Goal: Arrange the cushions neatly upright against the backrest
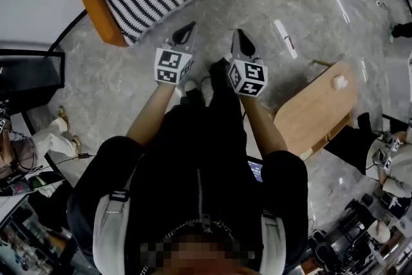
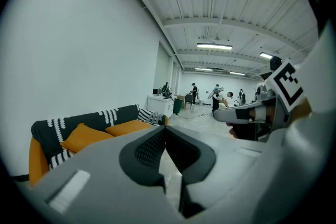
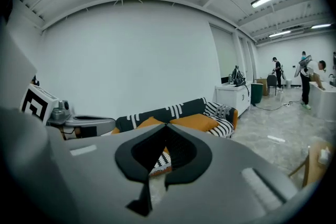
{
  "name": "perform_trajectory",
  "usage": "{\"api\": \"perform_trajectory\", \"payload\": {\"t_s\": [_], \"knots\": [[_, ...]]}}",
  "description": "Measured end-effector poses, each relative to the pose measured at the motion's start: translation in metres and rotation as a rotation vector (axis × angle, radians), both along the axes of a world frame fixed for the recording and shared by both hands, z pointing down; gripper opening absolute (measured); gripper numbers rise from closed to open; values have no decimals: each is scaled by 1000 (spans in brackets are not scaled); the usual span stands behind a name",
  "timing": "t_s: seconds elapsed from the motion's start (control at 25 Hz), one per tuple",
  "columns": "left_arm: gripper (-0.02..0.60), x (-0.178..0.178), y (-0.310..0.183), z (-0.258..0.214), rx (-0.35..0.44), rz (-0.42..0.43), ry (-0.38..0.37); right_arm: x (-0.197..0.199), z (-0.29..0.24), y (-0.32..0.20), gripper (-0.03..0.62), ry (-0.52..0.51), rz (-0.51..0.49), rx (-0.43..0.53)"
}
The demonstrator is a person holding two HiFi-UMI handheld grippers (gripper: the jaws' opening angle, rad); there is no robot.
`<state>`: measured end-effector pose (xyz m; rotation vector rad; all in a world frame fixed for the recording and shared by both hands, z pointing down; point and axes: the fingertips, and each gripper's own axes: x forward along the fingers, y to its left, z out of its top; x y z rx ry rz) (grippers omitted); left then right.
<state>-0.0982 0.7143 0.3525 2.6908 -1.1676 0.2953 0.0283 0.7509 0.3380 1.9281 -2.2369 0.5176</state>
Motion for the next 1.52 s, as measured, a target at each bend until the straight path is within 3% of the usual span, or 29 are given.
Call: {"api": "perform_trajectory", "payload": {"t_s": [0.12, 0.44, 0.64, 1.24, 1.52], "knots": [[11, 14, -7, 8, -10, 13, -10, 17, 13, -12, 2, -15, 18, -20], [11, 6, -53, 15, -28, 13, -45, 3, 24, -69, 3, -50, -7, -39], [11, 17, -95, 24, -44, 19, -66, 13, 32, -110, 3, -69, -15, -51], [11, 126, -255, 34, -56, -19, -126, 109, 36, -291, 2, -70, -120, -59], [11, 171, -307, 43, -74, -56, -122, 160, 40, -343, 3, -36, -157, -80]]}}
